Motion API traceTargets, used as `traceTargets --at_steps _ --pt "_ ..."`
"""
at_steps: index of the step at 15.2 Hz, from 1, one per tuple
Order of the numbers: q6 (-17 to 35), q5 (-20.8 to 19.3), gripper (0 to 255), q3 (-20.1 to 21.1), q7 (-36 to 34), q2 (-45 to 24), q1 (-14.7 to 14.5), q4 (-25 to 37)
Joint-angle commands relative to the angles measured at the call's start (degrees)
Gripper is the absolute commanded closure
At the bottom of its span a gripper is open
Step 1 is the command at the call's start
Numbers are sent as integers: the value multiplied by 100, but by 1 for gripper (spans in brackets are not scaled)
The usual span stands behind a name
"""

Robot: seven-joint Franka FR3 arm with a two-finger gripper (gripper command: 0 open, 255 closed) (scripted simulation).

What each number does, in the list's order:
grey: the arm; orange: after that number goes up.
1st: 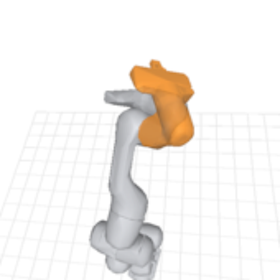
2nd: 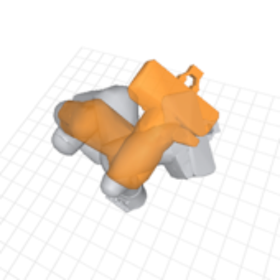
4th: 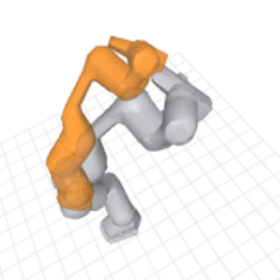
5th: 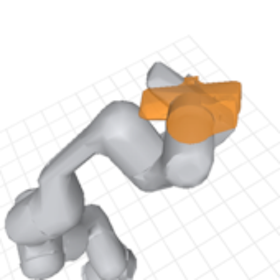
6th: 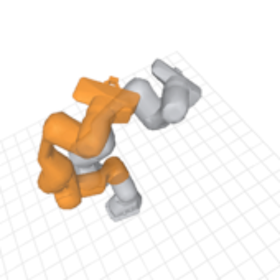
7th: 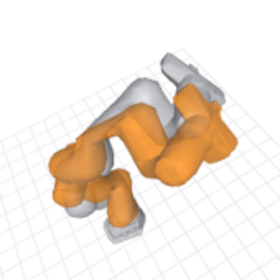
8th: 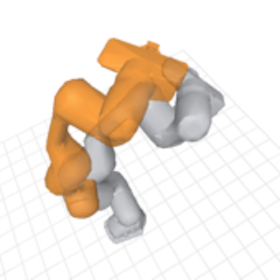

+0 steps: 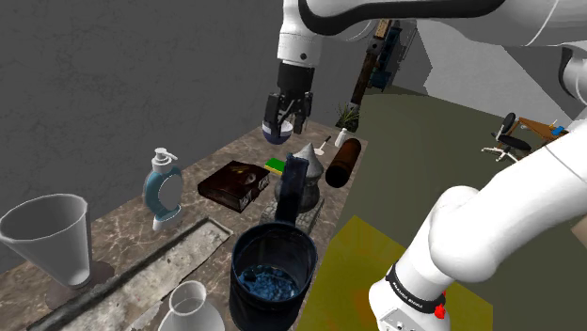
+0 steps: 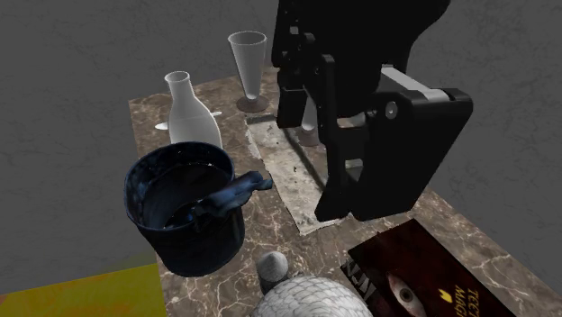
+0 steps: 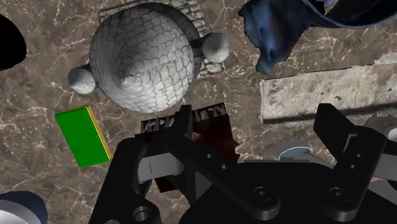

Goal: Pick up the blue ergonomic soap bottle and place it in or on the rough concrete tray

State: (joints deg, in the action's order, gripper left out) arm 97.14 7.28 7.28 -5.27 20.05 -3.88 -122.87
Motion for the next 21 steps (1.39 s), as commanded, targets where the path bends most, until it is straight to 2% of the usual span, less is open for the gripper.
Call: traceTargets --at_steps 1,7,13,17,21 --pt "101 -31 0 141 -166 -432 -50 337" --pt "291 -275 0 498 -682 -1708 -231 1402" --pt "214 -687 0 727 -1195 -3092 -521 2788" --pt "-25 -1005 0 790 -1485 -4106 -809 3970" --pt "-484 -1319 0 776 -1691 -5276 -1194 5532"
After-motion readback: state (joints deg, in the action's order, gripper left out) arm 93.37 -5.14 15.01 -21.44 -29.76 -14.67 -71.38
